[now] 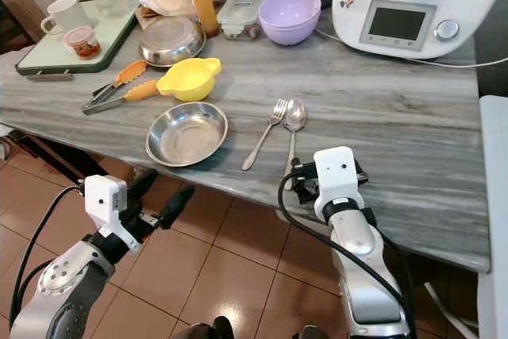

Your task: Setting the table

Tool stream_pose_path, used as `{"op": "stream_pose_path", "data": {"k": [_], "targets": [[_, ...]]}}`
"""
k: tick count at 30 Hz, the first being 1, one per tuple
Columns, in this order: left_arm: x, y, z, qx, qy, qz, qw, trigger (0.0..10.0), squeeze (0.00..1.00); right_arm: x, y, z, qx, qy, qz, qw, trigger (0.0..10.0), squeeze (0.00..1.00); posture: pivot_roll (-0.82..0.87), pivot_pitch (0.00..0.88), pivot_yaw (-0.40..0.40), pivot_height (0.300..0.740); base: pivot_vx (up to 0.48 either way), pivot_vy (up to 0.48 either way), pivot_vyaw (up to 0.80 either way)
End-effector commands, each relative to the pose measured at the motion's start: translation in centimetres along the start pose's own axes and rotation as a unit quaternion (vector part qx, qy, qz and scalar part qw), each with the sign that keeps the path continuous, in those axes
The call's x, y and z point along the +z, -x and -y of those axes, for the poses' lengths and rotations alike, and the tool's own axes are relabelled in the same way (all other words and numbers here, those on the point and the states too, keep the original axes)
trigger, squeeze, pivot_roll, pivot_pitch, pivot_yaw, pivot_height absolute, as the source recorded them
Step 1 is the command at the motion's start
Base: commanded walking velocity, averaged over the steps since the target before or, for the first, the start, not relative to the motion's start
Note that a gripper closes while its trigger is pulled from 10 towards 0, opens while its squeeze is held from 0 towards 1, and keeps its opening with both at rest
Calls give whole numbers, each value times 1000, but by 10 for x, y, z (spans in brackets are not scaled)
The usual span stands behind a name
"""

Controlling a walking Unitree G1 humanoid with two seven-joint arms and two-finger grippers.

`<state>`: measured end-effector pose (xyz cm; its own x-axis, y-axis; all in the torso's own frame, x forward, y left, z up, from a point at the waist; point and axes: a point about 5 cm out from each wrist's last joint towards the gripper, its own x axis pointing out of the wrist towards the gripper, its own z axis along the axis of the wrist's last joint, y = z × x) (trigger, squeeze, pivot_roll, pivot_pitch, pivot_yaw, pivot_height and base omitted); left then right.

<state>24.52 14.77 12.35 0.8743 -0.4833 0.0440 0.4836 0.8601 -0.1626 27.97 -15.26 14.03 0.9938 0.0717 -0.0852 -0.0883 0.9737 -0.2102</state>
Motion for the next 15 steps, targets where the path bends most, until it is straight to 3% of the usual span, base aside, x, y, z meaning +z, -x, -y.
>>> {"op": "stream_pose_path", "data": {"k": [1, 15], "targets": [[-4, 5, -5, 7, 3, -14, 1000, 10000, 0, 0, 2, -6, 8, -7, -6, 1000, 10000, 137, -170, 194, 178, 740, 0, 0, 0], [-4, 5, -6, 5, 2, -16, 1000, 10000, 0, -6, 4, 5, -30, -17, -34, 999, 10000, 149, -174, 198, 184, 740, 0, 0, 0]]}}
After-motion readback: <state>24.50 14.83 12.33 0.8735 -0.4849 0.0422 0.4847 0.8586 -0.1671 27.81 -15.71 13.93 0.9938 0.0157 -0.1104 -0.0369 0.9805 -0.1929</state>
